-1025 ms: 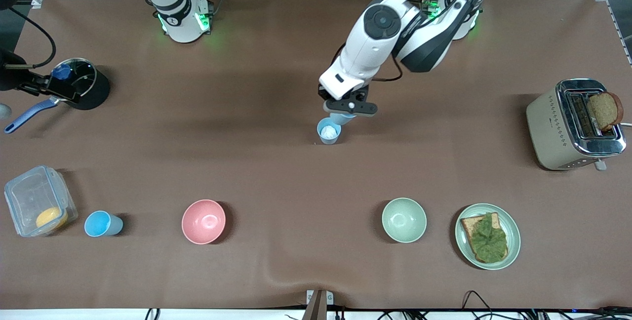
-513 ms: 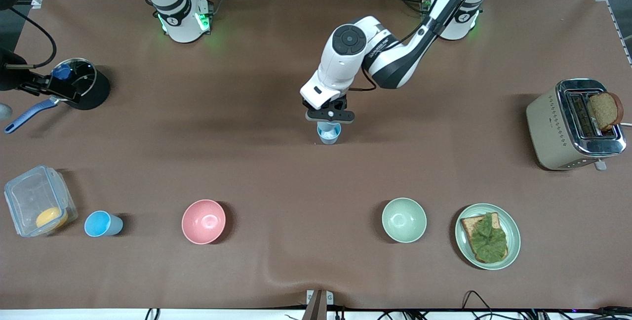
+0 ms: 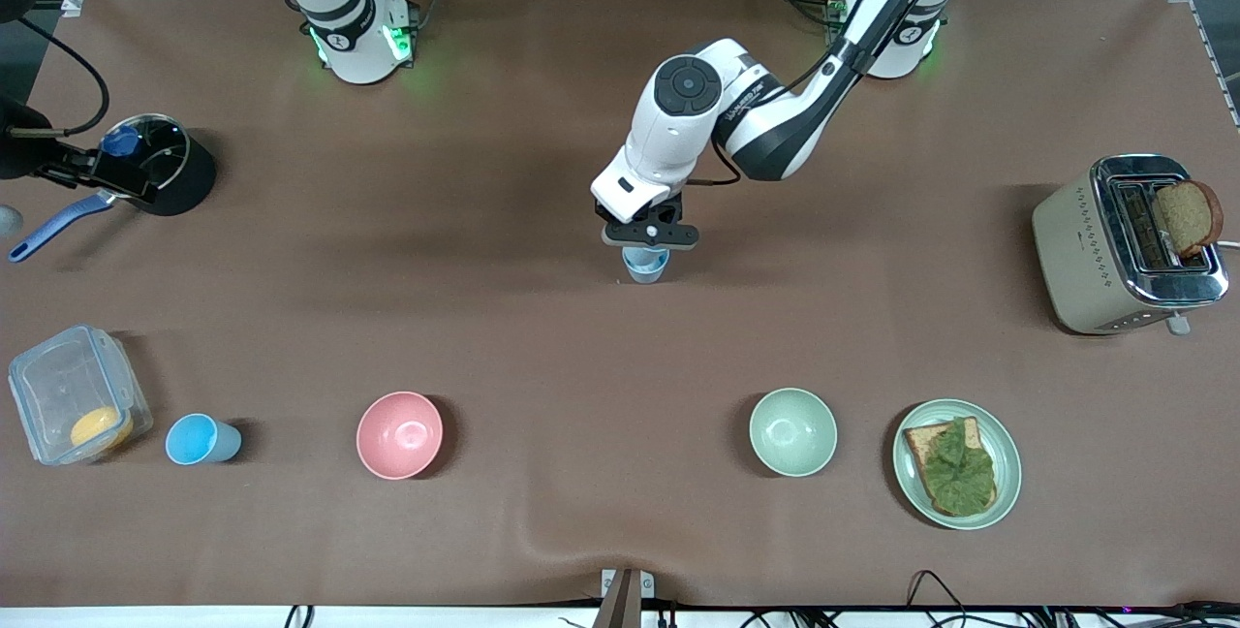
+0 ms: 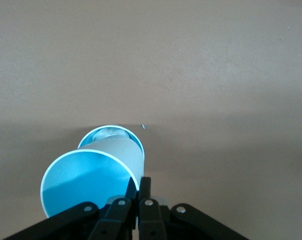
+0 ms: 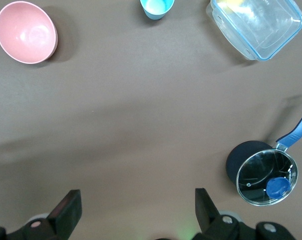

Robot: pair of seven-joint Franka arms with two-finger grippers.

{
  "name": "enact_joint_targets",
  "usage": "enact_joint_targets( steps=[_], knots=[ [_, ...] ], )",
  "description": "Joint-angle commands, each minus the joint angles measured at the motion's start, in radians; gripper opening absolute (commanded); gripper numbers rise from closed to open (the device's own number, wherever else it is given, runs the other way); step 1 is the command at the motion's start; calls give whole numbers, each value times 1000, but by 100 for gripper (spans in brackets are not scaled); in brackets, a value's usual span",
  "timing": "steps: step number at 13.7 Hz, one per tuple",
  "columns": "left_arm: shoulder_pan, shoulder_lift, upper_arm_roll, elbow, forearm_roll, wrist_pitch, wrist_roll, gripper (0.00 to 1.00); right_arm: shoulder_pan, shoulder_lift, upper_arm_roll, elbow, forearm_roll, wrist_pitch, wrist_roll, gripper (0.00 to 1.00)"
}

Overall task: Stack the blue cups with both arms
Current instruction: 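Lower the held cup into the middle cup with the left gripper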

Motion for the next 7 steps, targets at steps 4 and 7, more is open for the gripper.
enact_joint_targets(
  steps=[4,7],
  knots=[
    [-6,15,17,16,30,-4,-10,0,-20,13,17,24,-17,-18,-2,100],
    [-6,15,17,15,28,-4,-11,40,-21,13,17,24,-17,-18,-1,100]
  ],
)
